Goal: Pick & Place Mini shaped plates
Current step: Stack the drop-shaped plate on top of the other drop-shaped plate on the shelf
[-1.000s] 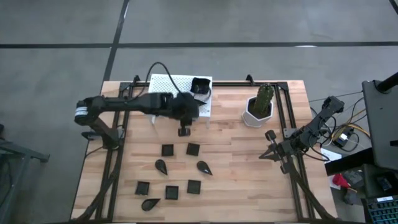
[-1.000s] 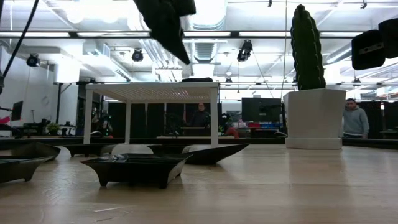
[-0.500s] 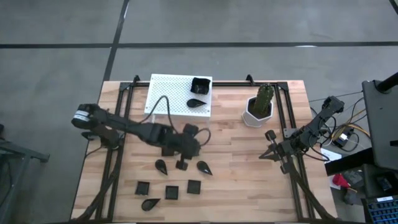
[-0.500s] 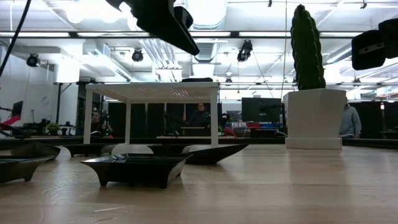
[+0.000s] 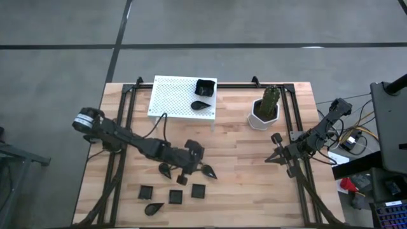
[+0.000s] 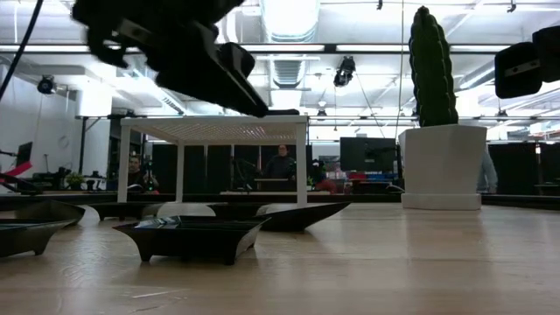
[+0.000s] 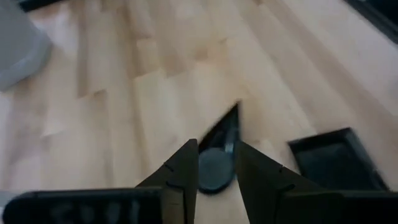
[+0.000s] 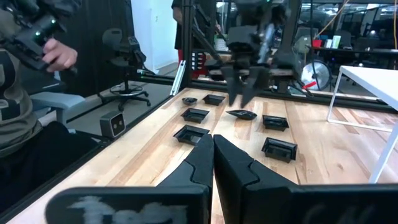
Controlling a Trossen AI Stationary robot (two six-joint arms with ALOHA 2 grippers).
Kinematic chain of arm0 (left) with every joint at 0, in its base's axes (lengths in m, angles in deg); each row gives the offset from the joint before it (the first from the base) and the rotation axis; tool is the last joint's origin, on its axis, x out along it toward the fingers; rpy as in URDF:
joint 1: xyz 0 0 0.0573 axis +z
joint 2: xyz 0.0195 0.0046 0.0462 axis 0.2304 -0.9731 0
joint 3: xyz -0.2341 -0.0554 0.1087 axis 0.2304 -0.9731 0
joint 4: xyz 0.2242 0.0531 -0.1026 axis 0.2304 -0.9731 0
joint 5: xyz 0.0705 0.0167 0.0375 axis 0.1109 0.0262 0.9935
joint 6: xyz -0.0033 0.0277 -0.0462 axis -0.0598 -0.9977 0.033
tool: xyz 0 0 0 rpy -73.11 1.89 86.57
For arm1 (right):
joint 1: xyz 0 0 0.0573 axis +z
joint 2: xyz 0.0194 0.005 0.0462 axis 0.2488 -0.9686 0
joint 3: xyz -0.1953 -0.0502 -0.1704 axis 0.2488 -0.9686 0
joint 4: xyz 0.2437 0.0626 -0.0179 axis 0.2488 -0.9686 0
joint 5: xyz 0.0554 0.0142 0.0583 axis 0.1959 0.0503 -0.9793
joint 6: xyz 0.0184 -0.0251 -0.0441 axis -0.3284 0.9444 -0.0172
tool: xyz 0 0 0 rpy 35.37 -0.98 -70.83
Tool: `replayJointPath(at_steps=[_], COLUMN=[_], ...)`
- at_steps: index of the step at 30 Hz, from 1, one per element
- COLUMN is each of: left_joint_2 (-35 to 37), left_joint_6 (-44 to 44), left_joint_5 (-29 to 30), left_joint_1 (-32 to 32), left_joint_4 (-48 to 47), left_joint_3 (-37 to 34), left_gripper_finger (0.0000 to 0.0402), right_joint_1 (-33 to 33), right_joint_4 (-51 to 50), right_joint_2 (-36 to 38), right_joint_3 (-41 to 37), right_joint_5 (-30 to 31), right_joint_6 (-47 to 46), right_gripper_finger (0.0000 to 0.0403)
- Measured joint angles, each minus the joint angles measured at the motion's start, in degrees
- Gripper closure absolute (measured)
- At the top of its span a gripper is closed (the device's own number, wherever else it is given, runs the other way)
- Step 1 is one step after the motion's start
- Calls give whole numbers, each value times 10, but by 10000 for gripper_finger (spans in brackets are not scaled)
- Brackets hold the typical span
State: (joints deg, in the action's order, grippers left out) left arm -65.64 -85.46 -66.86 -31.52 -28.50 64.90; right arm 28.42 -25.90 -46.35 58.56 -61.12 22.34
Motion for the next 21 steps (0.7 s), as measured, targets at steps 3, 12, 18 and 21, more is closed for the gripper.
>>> replayJointPath(at_steps=[3, 12, 18, 21], left_joint_2=[-14, -107, -141, -142], left_joint_6=[1, 2, 22, 22], left_joint_5=[-5, -9, -13, -13], left_joint_1=[-10, -11, -14, -14], left_joint_4=[74, 124, 117, 112], left_joint_3=[-25, 3, 23, 22], left_gripper_finger=[303, 303, 303, 303], right_joint_1=[0, 0, 0, 0], right_joint_4=[0, 0, 0, 0], right_joint_2=[0, 0, 0, 0], right_joint_3=[0, 0, 0, 0], right_joint_5=[0, 0, 0, 0], right_joint_6=[0, -1, 0, 0], right_gripper_finger=[394, 394, 394, 394])
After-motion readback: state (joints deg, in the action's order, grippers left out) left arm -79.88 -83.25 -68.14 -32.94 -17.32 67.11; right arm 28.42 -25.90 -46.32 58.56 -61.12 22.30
